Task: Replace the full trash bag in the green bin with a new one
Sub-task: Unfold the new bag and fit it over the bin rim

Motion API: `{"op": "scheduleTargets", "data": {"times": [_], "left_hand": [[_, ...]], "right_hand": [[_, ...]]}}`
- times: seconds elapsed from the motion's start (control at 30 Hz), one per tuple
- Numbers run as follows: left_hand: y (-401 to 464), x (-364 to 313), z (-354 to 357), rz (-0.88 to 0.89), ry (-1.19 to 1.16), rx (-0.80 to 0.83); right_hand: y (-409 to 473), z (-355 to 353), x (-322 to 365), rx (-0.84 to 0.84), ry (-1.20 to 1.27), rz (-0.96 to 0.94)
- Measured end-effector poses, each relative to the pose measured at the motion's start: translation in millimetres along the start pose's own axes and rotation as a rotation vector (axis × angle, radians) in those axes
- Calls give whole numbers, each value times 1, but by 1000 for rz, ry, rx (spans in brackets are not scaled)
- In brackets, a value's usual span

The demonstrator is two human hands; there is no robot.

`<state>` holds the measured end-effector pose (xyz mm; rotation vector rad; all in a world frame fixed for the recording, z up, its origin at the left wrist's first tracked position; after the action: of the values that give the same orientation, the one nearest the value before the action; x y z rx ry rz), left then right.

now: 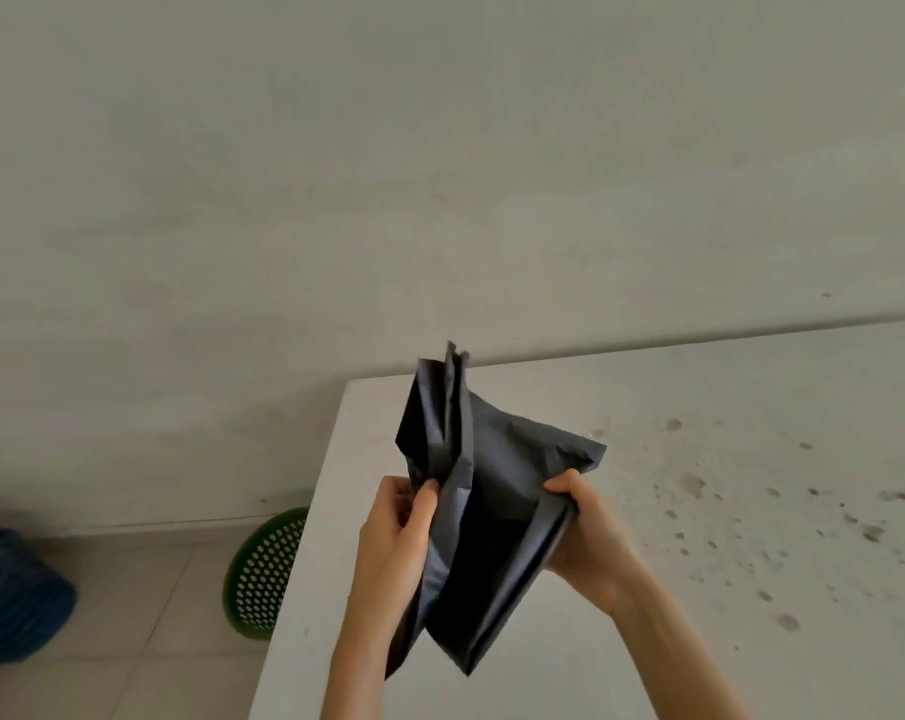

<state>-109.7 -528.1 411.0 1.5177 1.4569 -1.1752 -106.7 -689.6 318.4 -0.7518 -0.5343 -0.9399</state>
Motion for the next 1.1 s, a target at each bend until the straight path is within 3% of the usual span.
{"op": "scheduleTargets", "data": {"times": [0.13, 0.23, 0.33, 0.5, 0.63, 0.8, 0.97, 1.1], "left_hand": [[-2, 12, -36, 46, 116, -72], [-19, 24, -81, 42, 144, -275], [-39, 42, -134, 24, 40, -485], [-56, 70, -200, 51, -90, -601], [-48, 89, -247, 75, -77, -505], [-46, 113, -300, 61, -26, -254], [-54, 134, -342, 31, -154, -60], [-49, 164, -385, -49, -381, -139]], "right_hand": [[29, 53, -17, 110, -145, 71], [47, 82, -28, 134, -261, 65], [67, 111, -35, 114, -410, 7], [87, 159, -42, 11, -502, -132], [93, 235, -63, 110, -514, -318], [113, 318, -127, 169, -565, -346], [133, 355, -167, 4, -770, -320], [155, 347, -177, -149, -709, -278]]}}
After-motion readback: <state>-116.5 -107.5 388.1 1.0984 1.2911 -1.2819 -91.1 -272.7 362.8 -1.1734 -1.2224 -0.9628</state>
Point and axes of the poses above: each hand's wrist, its own y-axis towards the middle knuckle, its own z-axis out of the palm, x = y × z, the point moved 10 cm from there along y, towards the middle knuckle, and after that the axes turned 15 degrees about x, right-handed, at the moved point
